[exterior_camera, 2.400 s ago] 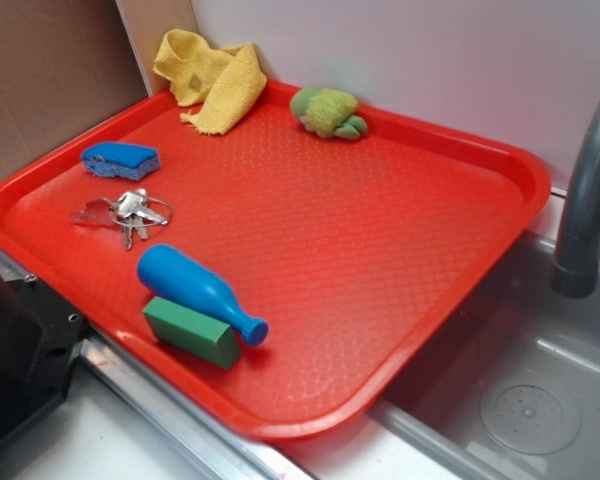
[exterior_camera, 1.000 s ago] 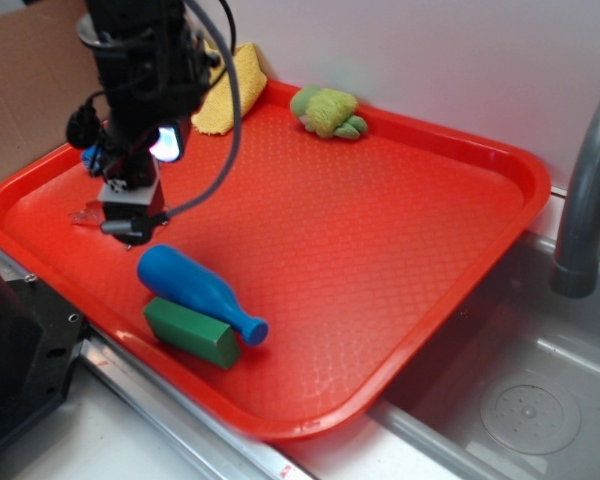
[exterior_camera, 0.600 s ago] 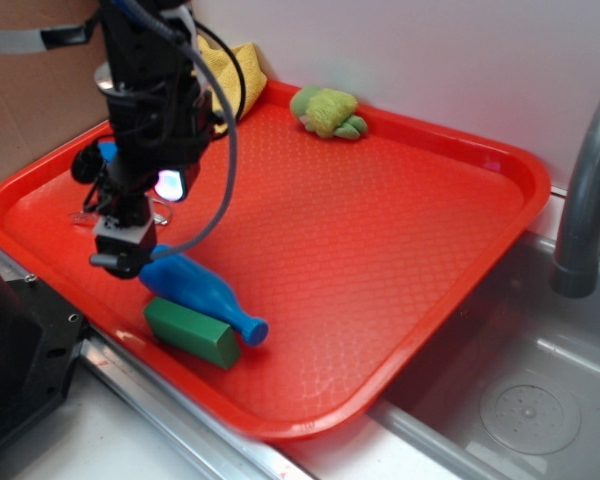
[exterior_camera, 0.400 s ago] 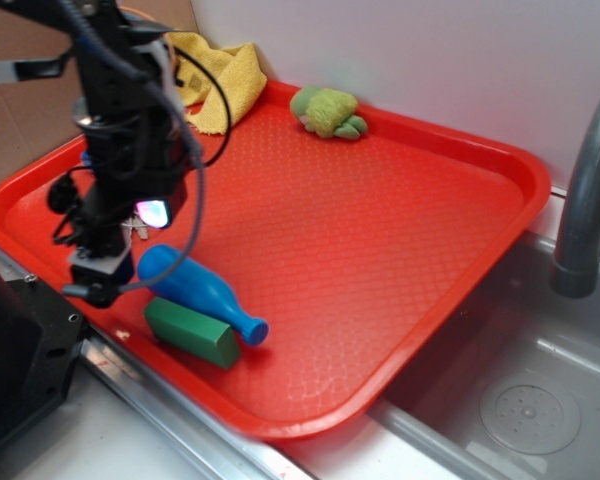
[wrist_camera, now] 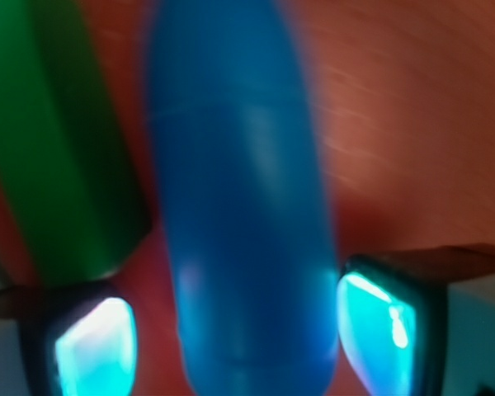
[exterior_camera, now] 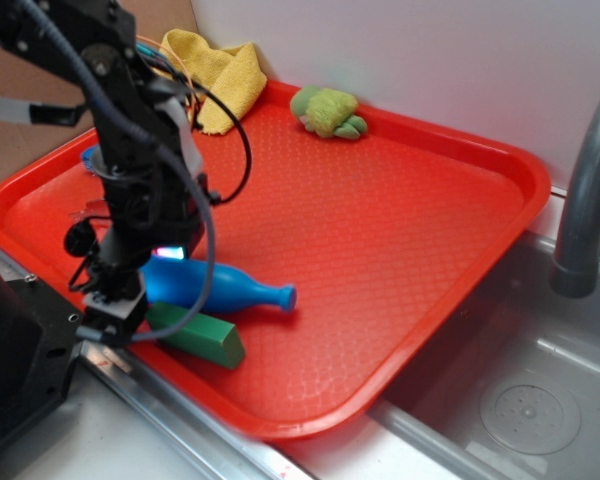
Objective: Grab the blue bottle.
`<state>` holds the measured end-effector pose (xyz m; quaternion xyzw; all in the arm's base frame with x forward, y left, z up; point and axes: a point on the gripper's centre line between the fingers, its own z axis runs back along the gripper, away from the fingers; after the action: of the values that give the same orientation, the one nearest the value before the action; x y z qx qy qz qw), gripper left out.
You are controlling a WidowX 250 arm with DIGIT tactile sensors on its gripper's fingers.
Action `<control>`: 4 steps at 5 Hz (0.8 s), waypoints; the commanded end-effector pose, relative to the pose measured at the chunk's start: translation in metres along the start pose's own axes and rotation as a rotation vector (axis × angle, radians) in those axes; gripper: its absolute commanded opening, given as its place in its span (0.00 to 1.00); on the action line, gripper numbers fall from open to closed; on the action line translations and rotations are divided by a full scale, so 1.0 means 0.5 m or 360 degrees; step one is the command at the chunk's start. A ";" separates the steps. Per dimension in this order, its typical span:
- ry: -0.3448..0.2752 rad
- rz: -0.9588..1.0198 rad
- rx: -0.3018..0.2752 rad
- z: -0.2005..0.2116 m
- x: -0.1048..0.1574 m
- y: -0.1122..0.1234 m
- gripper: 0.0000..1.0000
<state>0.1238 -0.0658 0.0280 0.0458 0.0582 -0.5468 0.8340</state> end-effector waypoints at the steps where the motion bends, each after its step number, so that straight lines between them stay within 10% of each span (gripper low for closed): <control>1: 0.0020 -0.0016 -0.0007 -0.009 0.017 -0.070 0.96; 2: 0.0043 0.0124 -0.0067 -0.010 0.010 -0.076 0.00; 3: 0.0175 0.0391 -0.0123 -0.013 -0.004 -0.083 0.00; 4: 0.0162 0.0524 -0.0210 -0.019 0.013 0.018 0.00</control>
<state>0.1192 -0.0652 0.0165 0.0259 0.1616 -0.4108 0.8969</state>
